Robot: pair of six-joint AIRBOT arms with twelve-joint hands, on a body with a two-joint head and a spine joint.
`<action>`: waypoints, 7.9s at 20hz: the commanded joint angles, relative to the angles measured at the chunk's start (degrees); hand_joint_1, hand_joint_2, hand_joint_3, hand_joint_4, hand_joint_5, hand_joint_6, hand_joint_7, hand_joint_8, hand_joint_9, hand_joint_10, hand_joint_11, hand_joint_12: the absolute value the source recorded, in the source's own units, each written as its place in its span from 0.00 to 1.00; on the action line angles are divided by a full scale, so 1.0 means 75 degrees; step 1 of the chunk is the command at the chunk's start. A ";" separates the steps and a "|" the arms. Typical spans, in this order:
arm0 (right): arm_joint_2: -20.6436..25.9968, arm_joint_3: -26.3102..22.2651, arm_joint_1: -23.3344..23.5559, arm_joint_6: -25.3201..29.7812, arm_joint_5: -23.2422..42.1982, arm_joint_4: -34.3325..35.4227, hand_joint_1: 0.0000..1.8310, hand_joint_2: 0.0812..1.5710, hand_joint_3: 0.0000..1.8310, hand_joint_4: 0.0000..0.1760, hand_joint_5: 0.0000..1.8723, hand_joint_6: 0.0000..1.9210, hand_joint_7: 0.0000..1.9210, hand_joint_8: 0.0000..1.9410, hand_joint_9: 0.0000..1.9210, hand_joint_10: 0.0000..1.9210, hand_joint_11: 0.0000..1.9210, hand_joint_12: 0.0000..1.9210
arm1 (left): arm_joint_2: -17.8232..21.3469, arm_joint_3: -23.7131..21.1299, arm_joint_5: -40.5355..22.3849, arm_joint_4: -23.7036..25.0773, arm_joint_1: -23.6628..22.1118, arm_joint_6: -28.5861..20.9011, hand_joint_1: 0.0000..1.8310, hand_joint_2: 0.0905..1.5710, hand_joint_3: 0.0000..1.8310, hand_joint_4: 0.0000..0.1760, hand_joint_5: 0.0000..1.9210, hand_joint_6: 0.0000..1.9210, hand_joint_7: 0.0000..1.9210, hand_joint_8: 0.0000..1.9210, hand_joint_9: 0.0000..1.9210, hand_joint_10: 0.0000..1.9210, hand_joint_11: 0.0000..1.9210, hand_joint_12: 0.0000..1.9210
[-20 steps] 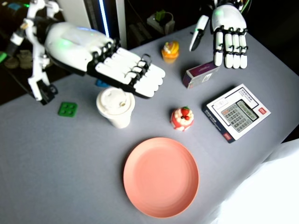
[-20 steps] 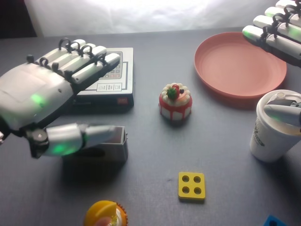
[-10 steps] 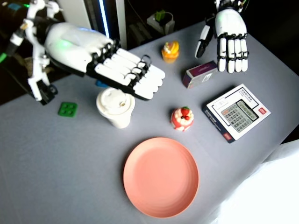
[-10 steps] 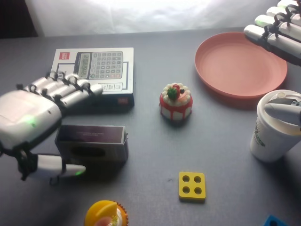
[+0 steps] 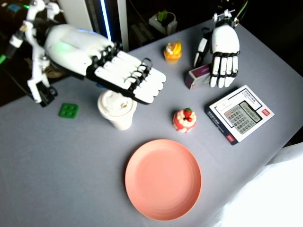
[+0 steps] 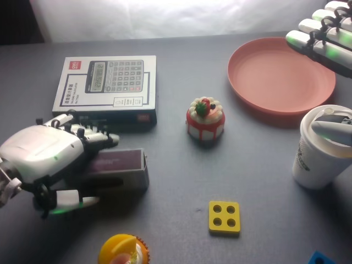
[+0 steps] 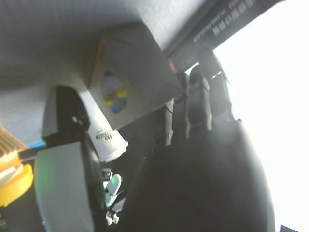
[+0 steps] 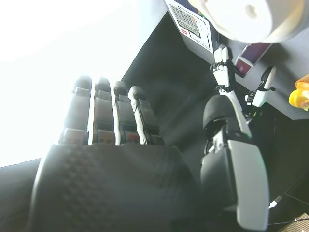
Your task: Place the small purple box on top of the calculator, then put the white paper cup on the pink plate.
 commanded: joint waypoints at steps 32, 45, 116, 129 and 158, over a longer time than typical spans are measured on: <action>-0.0206 0.0121 -0.0072 -0.0024 0.0950 0.0059 0.09 0.80 0.00 0.00 0.00 0.00 0.00 0.00 0.00 0.00 0.00 0.00 | -0.1680 0.3348 0.1640 -0.3827 -0.3342 0.1314 0.59 0.82 0.00 0.00 0.33 0.76 0.25 0.53 0.19 0.58 0.07 0.92; -0.0206 0.0123 -0.0108 -0.0020 0.0951 0.0065 0.11 0.80 0.00 0.00 0.00 0.00 0.00 0.00 0.00 0.00 0.00 0.00 | -0.1291 0.2871 0.1028 -0.3177 -0.3356 0.1121 0.41 0.67 0.00 0.65 0.02 0.00 0.00 0.00 0.00 0.00 0.00 0.01; -0.4157 0.5569 0.3128 -0.1427 -0.3834 0.3993 0.59 0.70 0.00 0.00 0.04 0.21 0.10 0.17 0.05 0.48 0.00 0.86 | 0.0343 -0.0227 -0.3690 0.0816 -0.1026 -0.0435 0.45 0.82 0.00 0.00 0.02 0.00 0.00 0.00 0.00 0.00 0.00 0.00; -0.4212 0.5584 0.3034 -0.1617 -0.3923 0.4211 0.37 0.57 0.00 0.44 0.00 0.00 0.00 0.00 0.00 0.00 0.00 0.07 | 0.0319 -0.0238 -0.3900 0.0726 -0.0919 -0.0481 0.49 0.80 0.00 0.00 0.02 0.00 0.00 0.00 0.00 0.00 0.00 0.00; -0.0569 0.0887 0.2334 -0.0285 0.1035 0.0522 0.32 0.70 0.02 0.66 0.00 0.00 0.00 0.00 0.00 0.00 0.00 0.00 | 0.0482 -0.0532 -0.5028 -0.0261 0.0239 -0.0573 0.43 0.80 0.00 0.07 0.00 0.00 0.00 0.00 0.00 0.00 0.00 0.00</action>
